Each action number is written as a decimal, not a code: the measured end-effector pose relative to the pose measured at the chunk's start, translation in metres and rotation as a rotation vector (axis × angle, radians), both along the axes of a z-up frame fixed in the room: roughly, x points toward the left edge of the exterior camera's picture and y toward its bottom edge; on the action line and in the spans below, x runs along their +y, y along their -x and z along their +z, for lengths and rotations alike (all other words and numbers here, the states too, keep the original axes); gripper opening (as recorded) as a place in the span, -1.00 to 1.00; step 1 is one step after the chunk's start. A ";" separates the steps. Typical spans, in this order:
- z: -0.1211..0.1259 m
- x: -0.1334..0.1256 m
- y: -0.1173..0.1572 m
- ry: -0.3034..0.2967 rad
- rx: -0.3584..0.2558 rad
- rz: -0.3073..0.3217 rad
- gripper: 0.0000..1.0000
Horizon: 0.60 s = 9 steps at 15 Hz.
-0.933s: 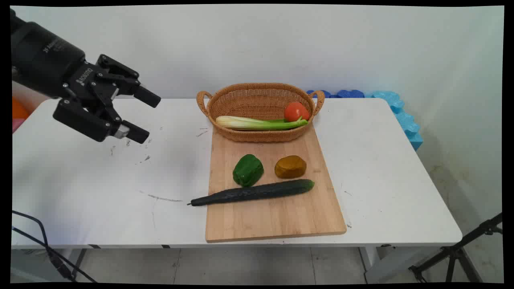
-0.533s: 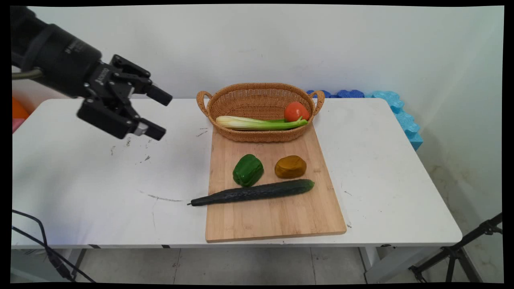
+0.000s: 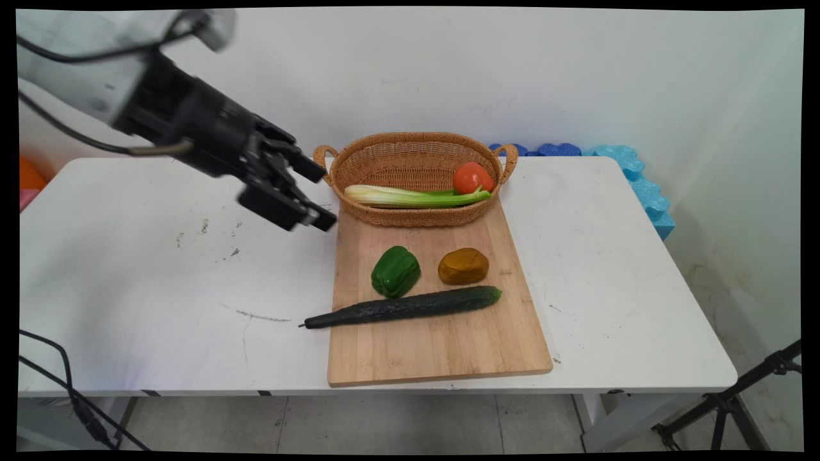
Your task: Pick up the cucumber from the cutting board
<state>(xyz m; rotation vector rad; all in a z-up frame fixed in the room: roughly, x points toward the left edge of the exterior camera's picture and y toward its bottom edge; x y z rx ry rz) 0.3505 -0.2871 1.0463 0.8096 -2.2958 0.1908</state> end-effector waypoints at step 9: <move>-0.076 -0.042 0.069 -0.076 -0.093 0.039 1.00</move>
